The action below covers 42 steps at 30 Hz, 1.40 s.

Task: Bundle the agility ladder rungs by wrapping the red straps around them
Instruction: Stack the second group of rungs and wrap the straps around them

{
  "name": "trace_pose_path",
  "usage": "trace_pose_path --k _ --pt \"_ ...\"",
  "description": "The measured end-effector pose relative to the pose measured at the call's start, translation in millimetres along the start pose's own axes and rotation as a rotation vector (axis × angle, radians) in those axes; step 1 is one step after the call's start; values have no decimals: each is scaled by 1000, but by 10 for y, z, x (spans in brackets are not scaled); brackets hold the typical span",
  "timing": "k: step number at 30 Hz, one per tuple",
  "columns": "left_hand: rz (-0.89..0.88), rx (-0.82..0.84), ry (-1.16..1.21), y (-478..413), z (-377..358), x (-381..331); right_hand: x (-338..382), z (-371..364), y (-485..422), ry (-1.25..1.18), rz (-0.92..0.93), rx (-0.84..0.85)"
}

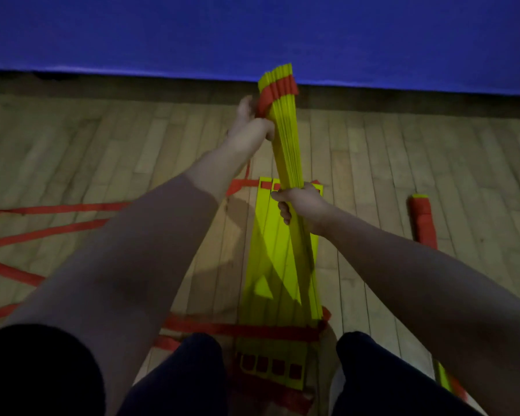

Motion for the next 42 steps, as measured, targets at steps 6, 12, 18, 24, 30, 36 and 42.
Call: trace_pose_path --k 6,12,18,24,30,36,42 --pt "-103 130 -897 689 321 211 533 239 241 45 13 -106" --pt "59 1133 -1074 2364 -207 1222 773 396 482 -61 -45 -76" --pt "408 1224 -940 2770 -265 1395 861 492 628 -63 -26 -75" --pt "73 1243 -1114 2371 -44 820 969 618 758 27 60 -141" --pt "-557 895 -1214 2000 114 -72 1078 626 1092 -55 127 -108" --pt "-738 461 -964 1865 617 -885 1136 484 1580 66 266 -50" --pt "-506 104 -513 1918 1087 -1092 1007 210 1997 -46 228 101"
Point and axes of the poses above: each hand's wrist, its own y-axis away from the middle knuckle, its own z-axis out of the back of the hand, x = y × z, the point moved 8 cm from there along -y, towards the middle knuckle, and after that the axes turned 14 degrees about -x, right-handed, at the moved point
